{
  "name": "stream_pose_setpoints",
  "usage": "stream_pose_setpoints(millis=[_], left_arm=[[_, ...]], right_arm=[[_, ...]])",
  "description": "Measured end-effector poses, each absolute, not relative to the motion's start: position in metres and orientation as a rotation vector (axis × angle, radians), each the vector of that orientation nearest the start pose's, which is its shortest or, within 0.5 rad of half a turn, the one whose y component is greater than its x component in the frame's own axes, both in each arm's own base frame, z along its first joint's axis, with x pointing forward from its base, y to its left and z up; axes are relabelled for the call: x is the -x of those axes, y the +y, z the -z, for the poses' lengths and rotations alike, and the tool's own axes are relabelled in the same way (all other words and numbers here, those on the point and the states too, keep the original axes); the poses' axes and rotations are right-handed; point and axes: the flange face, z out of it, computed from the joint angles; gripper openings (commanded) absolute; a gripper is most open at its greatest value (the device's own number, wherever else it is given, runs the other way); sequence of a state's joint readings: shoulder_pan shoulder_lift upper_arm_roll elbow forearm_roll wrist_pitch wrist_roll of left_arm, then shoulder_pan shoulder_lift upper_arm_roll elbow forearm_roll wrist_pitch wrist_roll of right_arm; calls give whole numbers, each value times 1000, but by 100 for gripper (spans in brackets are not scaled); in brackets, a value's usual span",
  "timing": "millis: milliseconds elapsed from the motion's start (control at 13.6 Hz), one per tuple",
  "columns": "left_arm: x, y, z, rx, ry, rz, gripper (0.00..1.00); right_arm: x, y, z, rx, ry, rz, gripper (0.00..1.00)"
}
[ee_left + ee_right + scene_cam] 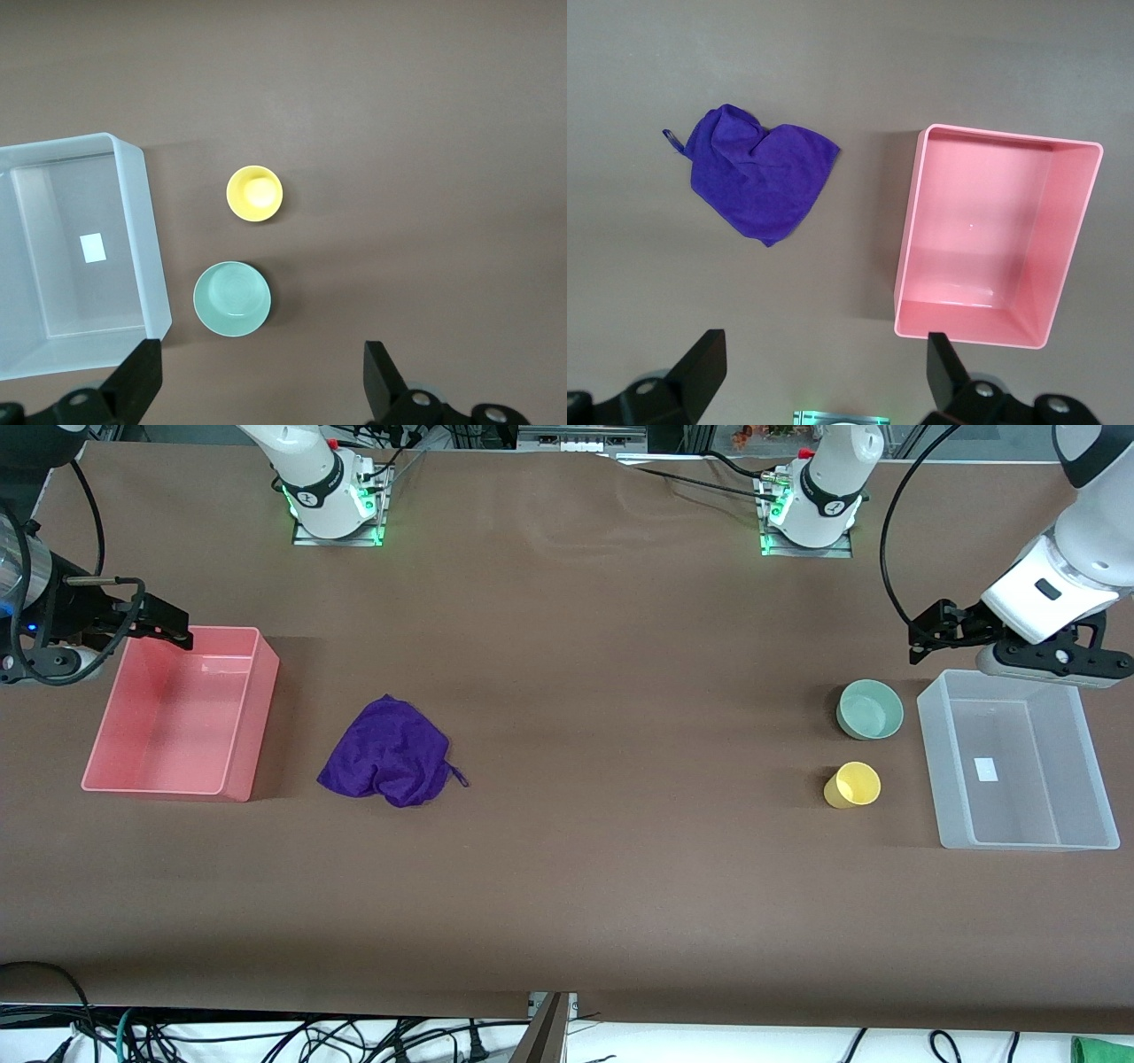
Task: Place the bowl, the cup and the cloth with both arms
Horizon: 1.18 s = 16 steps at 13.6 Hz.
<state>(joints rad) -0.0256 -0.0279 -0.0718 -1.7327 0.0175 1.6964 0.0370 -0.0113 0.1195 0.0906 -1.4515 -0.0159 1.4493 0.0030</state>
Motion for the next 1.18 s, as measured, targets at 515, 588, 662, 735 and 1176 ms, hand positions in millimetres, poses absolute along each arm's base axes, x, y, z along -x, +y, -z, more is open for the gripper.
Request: stream_pose_setpoints(millis=[515,588,662,735,1176], left_arm=[[-548,-54,-569,3112,200,-50,100],[-547,-52,-565,3111,204,-79,100],[-547,-49,-559,3108,225,-108,100],[-548,-44,-552,3105,262,-145,100],[-561,16,-503,3029,847,-321,100]], right_arm=[[-577,41,-603,3144,-120,-187,100],[-577,41,-603,3144,-120,-186,100],[-577,41,-603,3144,-120,-184,100],[-577,41,-604,3144,-121,-182,100],[-581,53,-596,3142,-152,-183,100]])
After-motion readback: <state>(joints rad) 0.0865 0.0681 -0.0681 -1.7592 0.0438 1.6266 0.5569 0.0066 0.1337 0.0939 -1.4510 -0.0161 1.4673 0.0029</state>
